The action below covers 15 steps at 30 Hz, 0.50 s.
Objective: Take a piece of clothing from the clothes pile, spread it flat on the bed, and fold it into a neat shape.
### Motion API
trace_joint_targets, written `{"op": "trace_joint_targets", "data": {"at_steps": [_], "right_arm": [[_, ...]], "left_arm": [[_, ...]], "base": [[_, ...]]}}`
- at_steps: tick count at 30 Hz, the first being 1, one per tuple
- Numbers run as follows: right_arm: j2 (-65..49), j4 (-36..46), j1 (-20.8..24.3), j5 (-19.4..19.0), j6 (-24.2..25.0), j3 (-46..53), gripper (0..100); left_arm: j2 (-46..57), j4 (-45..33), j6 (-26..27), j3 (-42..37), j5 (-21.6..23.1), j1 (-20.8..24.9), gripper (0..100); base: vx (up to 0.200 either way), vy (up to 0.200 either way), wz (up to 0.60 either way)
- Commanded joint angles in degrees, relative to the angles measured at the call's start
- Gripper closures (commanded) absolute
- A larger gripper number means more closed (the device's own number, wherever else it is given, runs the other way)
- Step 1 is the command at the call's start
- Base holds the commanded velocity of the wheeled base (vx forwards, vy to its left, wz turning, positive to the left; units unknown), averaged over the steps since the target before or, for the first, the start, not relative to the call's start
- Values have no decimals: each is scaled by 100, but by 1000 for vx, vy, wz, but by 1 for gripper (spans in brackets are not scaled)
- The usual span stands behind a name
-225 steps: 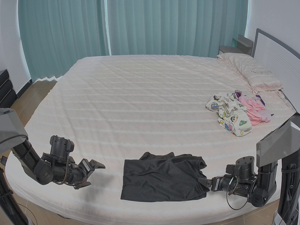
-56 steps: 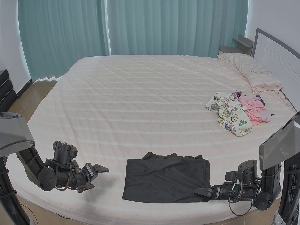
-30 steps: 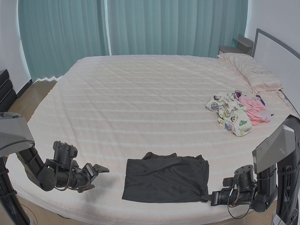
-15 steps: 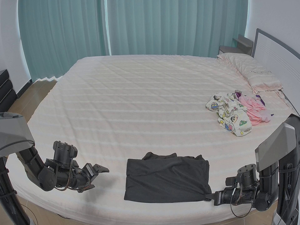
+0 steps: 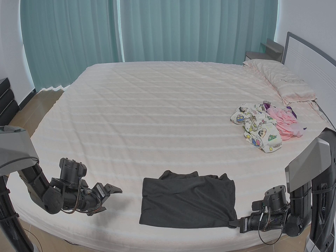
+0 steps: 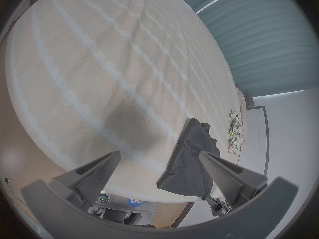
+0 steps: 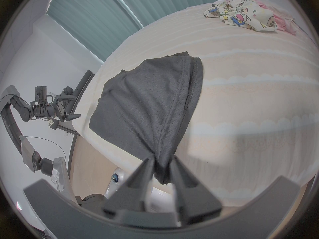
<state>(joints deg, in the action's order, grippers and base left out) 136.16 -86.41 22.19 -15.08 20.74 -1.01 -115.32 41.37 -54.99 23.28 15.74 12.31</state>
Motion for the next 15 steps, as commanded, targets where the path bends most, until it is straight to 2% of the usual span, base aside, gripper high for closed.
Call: {"op": "trace_joint_targets", "data": {"at_steps": [1,6,12,15], "right_arm": [[-1,-34,-30,-4,1,101,0],[-318,-342,-241,-30,62,92,0],[-792,-324,-628,-83,238,-329,0],[-502,-324,-531,-30,1020,-1173,0]], "left_arm": [[-8,2,-3,1,-1,-1,0],[-8,2,-3,1,-1,-1,0],[-8,2,-3,1,-1,-1,0],[-8,2,-3,1,-1,-1,0]], "base": [[0,0,0],[0,0,0],[0,0,0],[0,0,0]]}}
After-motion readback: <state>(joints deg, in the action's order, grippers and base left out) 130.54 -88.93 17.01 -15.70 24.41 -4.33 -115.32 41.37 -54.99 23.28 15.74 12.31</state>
